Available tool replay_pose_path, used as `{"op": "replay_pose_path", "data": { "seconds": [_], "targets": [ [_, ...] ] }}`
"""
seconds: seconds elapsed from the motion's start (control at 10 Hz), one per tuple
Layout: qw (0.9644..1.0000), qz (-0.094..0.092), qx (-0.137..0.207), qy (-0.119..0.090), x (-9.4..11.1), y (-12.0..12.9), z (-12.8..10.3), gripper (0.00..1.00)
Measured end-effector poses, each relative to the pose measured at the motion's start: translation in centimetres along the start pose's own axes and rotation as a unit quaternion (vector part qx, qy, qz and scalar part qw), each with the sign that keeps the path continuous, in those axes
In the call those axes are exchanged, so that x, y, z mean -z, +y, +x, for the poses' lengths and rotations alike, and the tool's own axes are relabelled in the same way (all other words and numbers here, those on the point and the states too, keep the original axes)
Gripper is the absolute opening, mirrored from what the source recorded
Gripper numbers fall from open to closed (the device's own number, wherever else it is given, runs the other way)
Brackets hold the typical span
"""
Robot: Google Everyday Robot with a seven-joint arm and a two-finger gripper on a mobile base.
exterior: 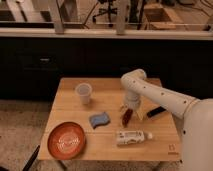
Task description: Place the pepper in the ceramic cup
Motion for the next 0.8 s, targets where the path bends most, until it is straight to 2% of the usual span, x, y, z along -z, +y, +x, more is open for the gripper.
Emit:
{"op": "replay_pose_path", "data": {
  "seconds": [0.2,0.3,0.4,0.8],
  "targets": [
    [0.9995,0.025,0.019,-0.007,0.6,-3.0,0.4,0.80],
    [0.9989,0.034,0.031,-0.010,0.8,-4.7,0.5,0.80],
    [0.9985,0.036,0.041,-0.008,0.8,-5.2,0.8,0.80],
    [0.9985,0.022,0.051,-0.001,-0.8,-5.5,1.3,0.80]
  ]
}}
